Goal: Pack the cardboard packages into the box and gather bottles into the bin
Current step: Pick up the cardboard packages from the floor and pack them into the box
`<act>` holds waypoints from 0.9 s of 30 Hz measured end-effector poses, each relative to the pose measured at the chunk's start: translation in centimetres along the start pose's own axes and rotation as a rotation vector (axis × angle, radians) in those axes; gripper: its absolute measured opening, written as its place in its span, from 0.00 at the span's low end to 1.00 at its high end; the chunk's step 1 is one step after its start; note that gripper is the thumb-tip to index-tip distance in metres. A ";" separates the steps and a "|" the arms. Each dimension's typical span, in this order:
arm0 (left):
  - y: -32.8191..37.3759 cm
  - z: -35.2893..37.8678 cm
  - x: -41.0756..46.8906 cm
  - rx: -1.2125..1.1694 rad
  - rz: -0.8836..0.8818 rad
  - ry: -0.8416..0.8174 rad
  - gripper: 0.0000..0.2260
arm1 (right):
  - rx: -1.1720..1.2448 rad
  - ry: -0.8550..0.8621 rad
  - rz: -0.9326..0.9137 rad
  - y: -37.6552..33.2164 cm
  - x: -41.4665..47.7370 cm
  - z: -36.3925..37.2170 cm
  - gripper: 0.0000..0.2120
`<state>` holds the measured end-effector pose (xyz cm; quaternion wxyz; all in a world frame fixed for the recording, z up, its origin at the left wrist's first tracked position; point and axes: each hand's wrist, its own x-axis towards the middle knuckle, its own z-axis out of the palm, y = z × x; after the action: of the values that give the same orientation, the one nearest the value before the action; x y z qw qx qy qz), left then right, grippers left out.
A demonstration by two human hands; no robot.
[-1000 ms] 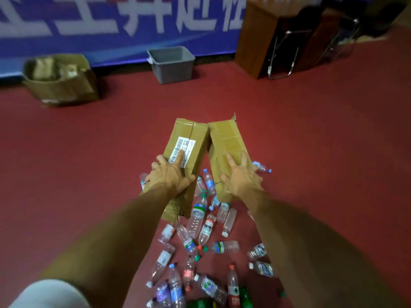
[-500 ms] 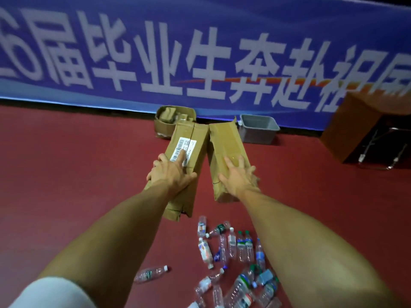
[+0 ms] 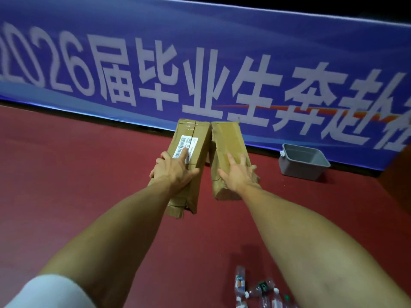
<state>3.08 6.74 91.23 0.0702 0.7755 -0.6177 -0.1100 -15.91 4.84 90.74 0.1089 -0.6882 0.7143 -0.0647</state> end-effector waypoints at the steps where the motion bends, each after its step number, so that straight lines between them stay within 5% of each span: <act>1: -0.4 -0.3 1.6 -0.009 -0.006 -0.006 0.34 | -0.006 -0.002 0.000 -1.1 1.5 -0.2 0.31; 10: 2.8 -1.6 17.9 -0.017 0.022 -0.011 0.33 | 0.032 0.032 0.018 -4.7 17.8 -1.9 0.31; 27: 19.6 -1.0 57.8 -0.050 0.030 0.000 0.32 | -0.046 0.024 0.031 0.1 60.1 -7.2 0.33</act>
<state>-2.81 -54.03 92.16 0.0911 0.7641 -0.6263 -0.1245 -19.50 -55.55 93.72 0.0853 -0.6785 0.7276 -0.0548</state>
